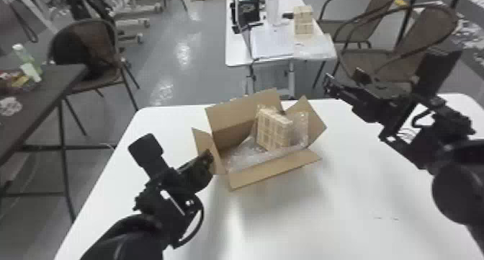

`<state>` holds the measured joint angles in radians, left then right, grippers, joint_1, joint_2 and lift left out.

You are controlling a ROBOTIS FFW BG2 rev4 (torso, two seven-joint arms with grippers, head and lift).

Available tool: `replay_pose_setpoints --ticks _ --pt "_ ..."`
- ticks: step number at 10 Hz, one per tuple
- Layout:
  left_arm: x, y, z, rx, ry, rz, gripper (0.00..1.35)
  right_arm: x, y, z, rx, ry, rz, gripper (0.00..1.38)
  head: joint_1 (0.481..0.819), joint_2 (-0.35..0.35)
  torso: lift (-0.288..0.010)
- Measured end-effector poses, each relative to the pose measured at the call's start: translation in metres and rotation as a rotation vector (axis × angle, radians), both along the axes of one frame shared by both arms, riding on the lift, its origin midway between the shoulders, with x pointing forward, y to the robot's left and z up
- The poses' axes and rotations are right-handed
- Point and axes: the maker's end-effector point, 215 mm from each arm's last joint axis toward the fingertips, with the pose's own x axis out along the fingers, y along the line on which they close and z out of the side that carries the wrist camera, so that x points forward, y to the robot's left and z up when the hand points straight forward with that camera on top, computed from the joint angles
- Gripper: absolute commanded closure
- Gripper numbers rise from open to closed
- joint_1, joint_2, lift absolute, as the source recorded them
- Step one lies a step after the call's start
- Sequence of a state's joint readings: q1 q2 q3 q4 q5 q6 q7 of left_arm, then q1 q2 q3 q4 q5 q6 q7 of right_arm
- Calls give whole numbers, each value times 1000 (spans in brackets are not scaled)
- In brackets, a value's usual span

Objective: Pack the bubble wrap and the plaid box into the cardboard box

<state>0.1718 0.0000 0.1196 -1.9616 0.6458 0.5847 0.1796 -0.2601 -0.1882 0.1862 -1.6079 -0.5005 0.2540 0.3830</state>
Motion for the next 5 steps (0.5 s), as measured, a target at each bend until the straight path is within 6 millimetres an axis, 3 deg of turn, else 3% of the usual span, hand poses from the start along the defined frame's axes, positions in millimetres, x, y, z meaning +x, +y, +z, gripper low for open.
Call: replay_pose_setpoints --ticks 1,3,5 --pt "0 5 0 3 0 7 1222 -6 -16 9 15 -19 -26 326 653 125 -100" --pt "2 26 1 28 -3 43 1222 -20 -29 23 37 -54 -48 326 649 128 -100" --pt "4 70 3 61 -13 123 1222 -32 -32 27 65 -61 -48 326 647 170 -100"
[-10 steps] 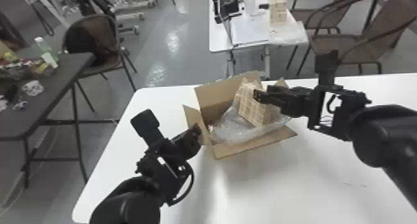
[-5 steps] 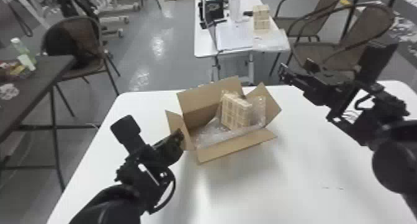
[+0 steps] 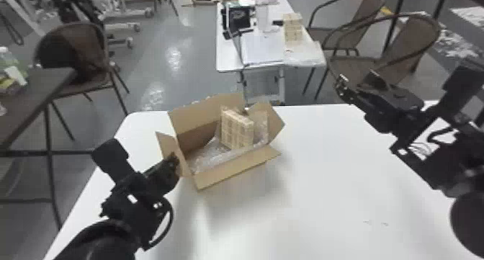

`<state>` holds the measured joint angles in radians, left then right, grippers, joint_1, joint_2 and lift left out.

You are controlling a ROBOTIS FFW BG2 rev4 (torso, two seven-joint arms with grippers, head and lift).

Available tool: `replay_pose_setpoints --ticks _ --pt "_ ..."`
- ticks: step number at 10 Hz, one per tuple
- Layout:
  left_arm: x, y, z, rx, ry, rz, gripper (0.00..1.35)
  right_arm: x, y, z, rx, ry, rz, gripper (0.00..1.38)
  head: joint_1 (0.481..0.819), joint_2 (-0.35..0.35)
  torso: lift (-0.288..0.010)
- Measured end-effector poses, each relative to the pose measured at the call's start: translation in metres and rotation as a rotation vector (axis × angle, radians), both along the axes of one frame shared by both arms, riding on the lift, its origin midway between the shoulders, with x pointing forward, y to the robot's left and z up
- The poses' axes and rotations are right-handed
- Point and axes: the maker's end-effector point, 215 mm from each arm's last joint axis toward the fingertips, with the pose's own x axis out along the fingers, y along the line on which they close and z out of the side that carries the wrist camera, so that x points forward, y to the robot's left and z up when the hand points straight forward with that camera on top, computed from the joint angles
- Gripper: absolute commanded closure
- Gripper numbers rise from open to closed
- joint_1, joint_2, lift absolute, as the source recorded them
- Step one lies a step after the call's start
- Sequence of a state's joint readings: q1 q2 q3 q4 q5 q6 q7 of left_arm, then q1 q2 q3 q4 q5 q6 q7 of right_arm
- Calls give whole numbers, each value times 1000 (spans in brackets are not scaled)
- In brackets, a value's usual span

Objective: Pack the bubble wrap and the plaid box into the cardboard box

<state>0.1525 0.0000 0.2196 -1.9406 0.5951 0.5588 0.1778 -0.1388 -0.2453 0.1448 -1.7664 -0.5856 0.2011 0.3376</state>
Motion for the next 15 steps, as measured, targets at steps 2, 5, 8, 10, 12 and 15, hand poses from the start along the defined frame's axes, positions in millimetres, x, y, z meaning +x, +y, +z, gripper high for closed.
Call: replay_pose_setpoints --ticks 2,5,8,10,12,15 --pt "0 48 -3 28 8 87 1222 -6 1 2 16 -2 3 326 646 221 -100" --pt "-15 113 -9 52 10 239 1222 -9 4 4 27 -4 8 326 648 287 -100" --pt "-41 141 -6 56 -40 358 1222 -14 -10 11 32 -57 -74 326 653 315 -100" --pt "-60 137 -15 45 -40 396 1222 -30 -58 16 -22 -136 -323 326 673 278 -100" --pt "-81 139 -25 49 -21 421 1222 -60 -95 -23 -48 -89 -502 328 695 249 -100" --pt "-132 131 -51 61 26 469 1222 -95 -95 -86 -95 31 -527 326 695 265 -100"
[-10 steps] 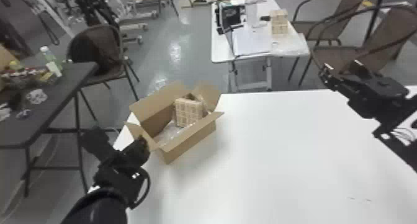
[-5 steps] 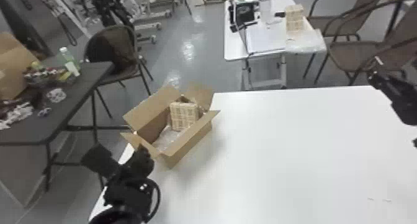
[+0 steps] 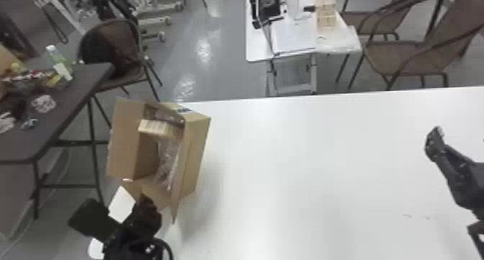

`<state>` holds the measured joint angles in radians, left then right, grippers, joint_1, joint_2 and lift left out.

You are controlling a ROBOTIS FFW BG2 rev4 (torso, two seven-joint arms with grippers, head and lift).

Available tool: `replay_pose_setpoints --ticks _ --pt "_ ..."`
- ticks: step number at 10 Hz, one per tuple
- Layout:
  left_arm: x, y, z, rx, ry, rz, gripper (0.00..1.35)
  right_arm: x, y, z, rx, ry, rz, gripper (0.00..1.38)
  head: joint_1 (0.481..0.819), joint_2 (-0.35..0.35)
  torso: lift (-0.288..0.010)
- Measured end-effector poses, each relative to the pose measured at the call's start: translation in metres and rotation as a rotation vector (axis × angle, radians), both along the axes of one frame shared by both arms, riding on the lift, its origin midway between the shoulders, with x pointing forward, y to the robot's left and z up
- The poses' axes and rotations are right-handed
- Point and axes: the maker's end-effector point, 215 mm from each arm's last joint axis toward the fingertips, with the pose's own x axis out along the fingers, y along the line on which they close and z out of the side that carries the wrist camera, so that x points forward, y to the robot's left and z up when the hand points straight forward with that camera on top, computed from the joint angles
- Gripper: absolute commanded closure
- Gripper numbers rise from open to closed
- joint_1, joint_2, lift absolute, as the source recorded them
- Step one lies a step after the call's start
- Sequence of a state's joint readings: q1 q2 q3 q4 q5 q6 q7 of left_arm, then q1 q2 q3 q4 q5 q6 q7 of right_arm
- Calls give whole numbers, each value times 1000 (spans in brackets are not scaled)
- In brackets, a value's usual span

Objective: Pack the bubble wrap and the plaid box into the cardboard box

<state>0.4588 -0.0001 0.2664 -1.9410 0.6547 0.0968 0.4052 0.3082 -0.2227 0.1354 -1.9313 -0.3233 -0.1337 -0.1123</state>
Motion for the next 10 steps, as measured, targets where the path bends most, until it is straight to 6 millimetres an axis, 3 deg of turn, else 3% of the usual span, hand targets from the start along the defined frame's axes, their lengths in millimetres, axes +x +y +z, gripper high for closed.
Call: replay_pose_setpoints --ticks 2,3,7,8,10 --pt "-7 -31 -5 -42 -20 -6 1222 -5 5 -18 -5 47 13 326 695 246 -100" --pt "-3 -42 3 -53 -41 -11 1222 -3 10 -22 -7 59 25 326 695 231 -100" --pt "12 -55 31 -62 -91 -28 1222 2 30 -39 -5 104 84 326 695 232 -100" --pt "16 -57 38 -61 -107 -36 1144 2 30 -40 -9 106 84 326 695 230 -100" --pt "32 -65 63 -48 -170 -65 641 2 29 -40 -14 105 78 326 695 215 -100"
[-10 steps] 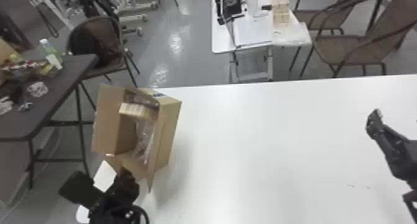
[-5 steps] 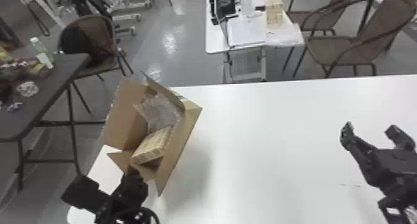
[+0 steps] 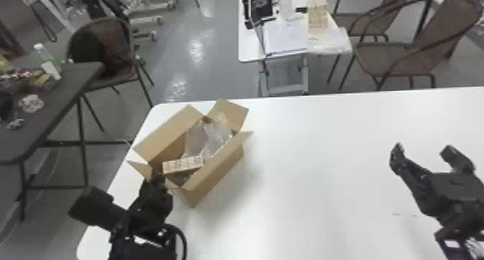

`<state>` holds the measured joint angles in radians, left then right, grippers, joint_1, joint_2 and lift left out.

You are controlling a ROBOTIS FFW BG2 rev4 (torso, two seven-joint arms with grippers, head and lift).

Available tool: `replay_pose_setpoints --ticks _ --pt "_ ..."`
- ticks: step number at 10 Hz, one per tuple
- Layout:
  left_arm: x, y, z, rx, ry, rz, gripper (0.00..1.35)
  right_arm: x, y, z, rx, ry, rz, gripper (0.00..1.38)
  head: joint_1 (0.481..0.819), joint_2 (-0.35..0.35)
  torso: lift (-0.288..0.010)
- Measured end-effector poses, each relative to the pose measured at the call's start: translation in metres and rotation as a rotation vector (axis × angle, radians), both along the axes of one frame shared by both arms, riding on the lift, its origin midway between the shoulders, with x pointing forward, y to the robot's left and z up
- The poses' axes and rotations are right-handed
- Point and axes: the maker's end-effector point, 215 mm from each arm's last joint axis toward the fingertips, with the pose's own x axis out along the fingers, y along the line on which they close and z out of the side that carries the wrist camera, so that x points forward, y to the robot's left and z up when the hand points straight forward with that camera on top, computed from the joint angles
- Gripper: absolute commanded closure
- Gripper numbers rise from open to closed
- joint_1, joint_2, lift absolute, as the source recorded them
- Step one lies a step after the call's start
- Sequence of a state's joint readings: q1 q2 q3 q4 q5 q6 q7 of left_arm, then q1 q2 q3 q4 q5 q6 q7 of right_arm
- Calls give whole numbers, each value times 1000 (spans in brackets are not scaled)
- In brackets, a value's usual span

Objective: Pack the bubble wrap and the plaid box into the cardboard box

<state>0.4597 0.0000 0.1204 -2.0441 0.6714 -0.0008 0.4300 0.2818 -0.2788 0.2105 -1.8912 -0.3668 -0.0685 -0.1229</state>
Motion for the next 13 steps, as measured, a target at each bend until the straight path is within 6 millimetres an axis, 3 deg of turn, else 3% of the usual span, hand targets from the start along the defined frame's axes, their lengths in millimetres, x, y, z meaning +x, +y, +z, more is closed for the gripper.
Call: replay_pose_setpoints --ticks 2,4,5,7,8,9,10,11,13 --pt "19 -6 31 35 -89 -52 -2 0 1 0 0 0 3 326 695 204 -100" --pt "28 2 59 133 -151 -73 33 0 1 4 -13 -18 2 326 695 209 -100" --pt "27 16 74 211 -185 -43 38 1 -1 12 -35 -51 -3 326 695 222 -100" --pt "12 42 126 432 -309 60 58 2 -11 31 -72 -110 -14 328 695 243 -99" --pt "-1 40 158 570 -375 87 79 -1 -16 34 -62 -121 -34 328 695 245 -99" --pt "-11 26 174 672 -413 80 82 -9 -18 28 -46 -115 -60 328 694 233 -99" --pt "-20 5 165 718 -403 33 85 -17 -15 17 -29 -96 -76 321 695 215 -99" --pt "-28 -19 141 726 -366 -50 87 -26 -17 10 -32 -82 -93 325 695 188 -99" --pt "-41 -49 102 729 -295 -196 85 -45 -35 4 -83 -55 -118 328 695 136 -99"
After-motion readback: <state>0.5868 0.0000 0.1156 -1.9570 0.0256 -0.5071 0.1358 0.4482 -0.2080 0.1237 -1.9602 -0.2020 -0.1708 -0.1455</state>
